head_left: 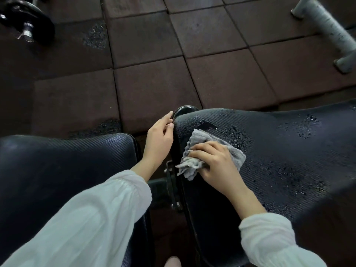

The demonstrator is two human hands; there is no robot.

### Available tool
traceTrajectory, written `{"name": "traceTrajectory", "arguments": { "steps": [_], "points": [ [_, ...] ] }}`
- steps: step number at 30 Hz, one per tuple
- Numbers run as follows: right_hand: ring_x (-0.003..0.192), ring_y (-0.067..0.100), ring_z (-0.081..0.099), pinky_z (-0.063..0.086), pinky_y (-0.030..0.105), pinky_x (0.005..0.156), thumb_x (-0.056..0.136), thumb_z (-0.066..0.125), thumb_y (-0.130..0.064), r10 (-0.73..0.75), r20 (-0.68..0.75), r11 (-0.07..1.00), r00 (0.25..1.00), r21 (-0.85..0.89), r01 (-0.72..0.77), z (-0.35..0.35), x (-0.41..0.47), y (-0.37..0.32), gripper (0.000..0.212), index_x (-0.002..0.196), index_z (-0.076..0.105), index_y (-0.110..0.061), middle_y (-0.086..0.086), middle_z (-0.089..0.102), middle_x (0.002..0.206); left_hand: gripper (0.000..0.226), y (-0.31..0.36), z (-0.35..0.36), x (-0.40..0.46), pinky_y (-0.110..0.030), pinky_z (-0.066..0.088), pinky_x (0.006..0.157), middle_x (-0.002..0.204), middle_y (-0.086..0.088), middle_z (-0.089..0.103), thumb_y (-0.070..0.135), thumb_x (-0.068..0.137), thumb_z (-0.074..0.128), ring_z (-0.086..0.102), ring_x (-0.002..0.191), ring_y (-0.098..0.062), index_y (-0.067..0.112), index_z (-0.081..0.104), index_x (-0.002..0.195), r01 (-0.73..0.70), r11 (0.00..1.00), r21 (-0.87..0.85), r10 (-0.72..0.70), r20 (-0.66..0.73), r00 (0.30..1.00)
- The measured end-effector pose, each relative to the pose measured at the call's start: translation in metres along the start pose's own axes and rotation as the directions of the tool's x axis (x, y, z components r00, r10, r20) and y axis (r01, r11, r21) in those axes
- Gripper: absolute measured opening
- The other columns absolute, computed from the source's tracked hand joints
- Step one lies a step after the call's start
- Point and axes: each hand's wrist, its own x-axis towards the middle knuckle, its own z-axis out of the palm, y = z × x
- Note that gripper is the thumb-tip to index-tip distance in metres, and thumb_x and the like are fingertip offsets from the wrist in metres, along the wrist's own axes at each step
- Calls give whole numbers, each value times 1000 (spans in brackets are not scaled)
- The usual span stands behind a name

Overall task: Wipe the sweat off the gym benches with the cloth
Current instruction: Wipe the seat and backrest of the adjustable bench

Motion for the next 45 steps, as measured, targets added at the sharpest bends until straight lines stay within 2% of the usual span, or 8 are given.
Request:
{"name": "traceTrajectory", "arguments": {
  "steps": [4, 11, 18, 22, 26, 31, 38, 45],
  "points": [
    [96, 14, 43, 33, 36, 83, 64, 57, -18, 144, -78, 988, 986, -41, -148, 10, 20, -8, 33, 93, 71, -20, -5, 66, 99, 41, -6, 8, 3, -26, 30, 110, 130, -1, 57, 33, 97, 40, 48, 123, -8, 18, 50, 133, 178, 953, -244, -181, 12, 983],
    [98, 16, 44, 29, 32, 85, 67, 56, -16, -44, -9, 996, 999, -73, 43, 4, 7, -5, 30, 93, 71, -18, -4, 67, 101, 43, -9, 13, 3, -35, 31, 110, 126, 0, 60, 39, 97, 37, 49, 123, -8, 18, 50, 133, 208, 931, -301, -221, -10, 975],
    [100, 19, 50, 32, 34, 86, 65, 35, -25, 183, -78, 982, 980, -33, -186, 20, 50, -16, 47, 94, 71, -19, -3, 67, 102, 46, -4, 9, 7, -37, 33, 109, 123, -1, 60, 42, 97, 36, 50, 121, -12, 19, 48, 135, 243, 911, -333, -252, 15, 968],
    [98, 12, 45, 29, 30, 83, 65, 44, -18, 55, -46, 998, 997, -20, -56, 15, 32, -15, 36, 89, 71, -18, -6, 67, 97, 53, -7, 10, 10, -39, 35, 107, 112, 6, 62, 53, 92, 35, 52, 118, -14, 23, 49, 133, 230, 916, -329, -242, 6, 970],
    [100, 11, 46, 27, 27, 85, 62, 57, -11, 191, -160, 980, 968, -31, -199, 9, 13, -6, 34, 92, 71, -20, -7, 67, 100, 77, -10, 11, 13, -39, 36, 107, 114, 8, 63, 71, 70, 37, 53, 118, -11, 25, 51, 131, 245, 913, -325, -254, 16, 967],
    [100, 19, 49, 30, 35, 88, 60, 54, -15, 300, -171, 948, 938, -58, -313, 13, 37, -8, 38, 94, 71, -21, -5, 66, 102, 58, -9, 11, 13, -36, 36, 107, 127, -3, 59, 55, 87, 41, 51, 121, -13, 21, 51, 132, 187, 952, -242, -197, -16, 980],
    [100, 15, 47, 32, 33, 86, 68, 43, -17, -22, -39, 999, 999, -48, 20, -2, 9, 7, 38, 93, 71, -19, -6, 66, 102, 52, -9, 11, 14, -36, 35, 108, 130, -1, 57, 51, 91, 42, 50, 123, -11, 22, 49, 134, 177, 954, -240, -184, -3, 983],
    [93, 32, 60, 44, 46, 82, 57, 53, -9, 189, -124, 981, 974, -28, -194, 11, 69, 2, 41, 92, 73, -13, 5, 69, 99, 56, -5, 12, 12, -36, 35, 108, 130, -1, 57, 55, 87, 40, 49, 123, -11, 23, 50, 133, 219, 931, -291, -225, 12, 974]
  ]
}}
